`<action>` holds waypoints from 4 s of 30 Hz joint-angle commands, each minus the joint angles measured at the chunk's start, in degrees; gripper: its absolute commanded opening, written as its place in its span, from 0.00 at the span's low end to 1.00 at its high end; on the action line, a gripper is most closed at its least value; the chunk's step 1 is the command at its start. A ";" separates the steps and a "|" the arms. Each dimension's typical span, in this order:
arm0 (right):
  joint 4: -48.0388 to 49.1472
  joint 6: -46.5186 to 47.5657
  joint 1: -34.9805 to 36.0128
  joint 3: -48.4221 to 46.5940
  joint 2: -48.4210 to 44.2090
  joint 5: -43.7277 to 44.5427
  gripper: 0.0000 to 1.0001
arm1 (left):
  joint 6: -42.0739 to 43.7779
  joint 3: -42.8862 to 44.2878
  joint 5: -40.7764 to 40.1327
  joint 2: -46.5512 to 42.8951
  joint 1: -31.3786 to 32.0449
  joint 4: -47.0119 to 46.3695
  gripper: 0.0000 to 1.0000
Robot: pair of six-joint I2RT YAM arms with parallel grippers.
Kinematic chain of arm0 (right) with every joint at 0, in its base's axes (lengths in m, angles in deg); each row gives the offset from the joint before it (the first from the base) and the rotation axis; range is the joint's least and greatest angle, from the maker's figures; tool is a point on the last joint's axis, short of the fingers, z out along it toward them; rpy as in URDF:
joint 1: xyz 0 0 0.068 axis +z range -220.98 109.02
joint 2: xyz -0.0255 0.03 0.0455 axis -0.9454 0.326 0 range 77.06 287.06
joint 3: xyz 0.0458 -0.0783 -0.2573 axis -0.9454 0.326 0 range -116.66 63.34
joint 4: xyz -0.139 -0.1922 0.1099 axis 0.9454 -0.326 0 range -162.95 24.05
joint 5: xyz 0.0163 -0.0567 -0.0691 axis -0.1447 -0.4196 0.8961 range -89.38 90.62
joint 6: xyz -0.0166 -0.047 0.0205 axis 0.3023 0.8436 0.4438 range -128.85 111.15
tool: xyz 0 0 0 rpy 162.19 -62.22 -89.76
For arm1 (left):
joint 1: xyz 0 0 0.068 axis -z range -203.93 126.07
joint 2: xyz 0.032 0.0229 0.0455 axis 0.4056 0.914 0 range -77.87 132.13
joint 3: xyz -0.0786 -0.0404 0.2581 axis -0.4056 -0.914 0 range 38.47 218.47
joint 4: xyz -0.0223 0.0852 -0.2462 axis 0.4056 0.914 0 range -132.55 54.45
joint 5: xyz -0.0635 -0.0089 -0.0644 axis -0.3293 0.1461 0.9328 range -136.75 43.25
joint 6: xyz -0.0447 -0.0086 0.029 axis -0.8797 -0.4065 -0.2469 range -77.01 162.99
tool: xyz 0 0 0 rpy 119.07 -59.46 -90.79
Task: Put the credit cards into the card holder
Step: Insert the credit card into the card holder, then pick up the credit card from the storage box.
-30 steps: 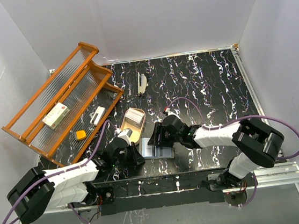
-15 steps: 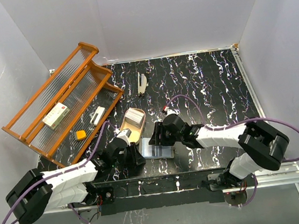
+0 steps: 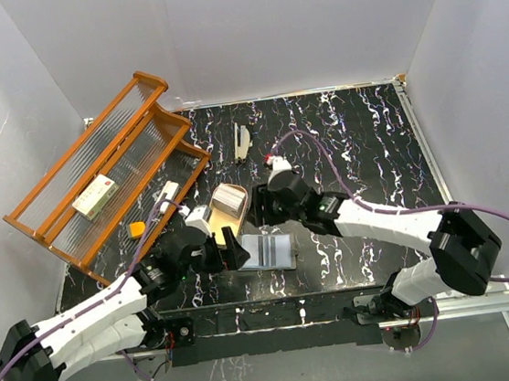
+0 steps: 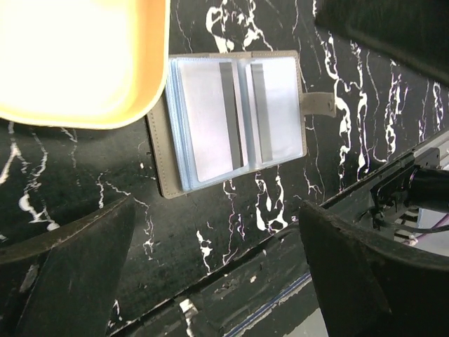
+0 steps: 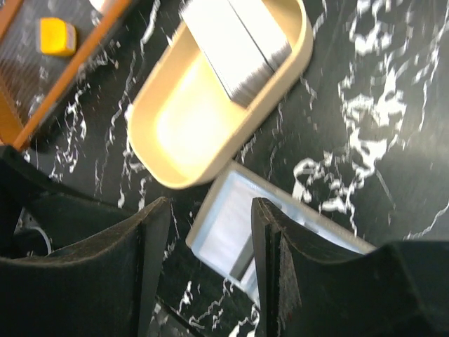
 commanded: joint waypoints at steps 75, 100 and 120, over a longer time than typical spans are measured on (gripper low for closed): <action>-19.78 33.77 8.38 -47.05 38.33 31.36 0.22 | 8.41 18.92 -25.58 -34.33 0.24 38.13 0.99; -19.67 36.06 8.49 -46.92 35.18 29.02 0.06 | 7.90 18.78 -26.33 -33.69 0.32 38.52 0.99; -17.74 27.15 9.59 -35.80 19.57 16.69 0.00 | 9.19 18.87 -22.99 -33.52 0.24 36.61 0.98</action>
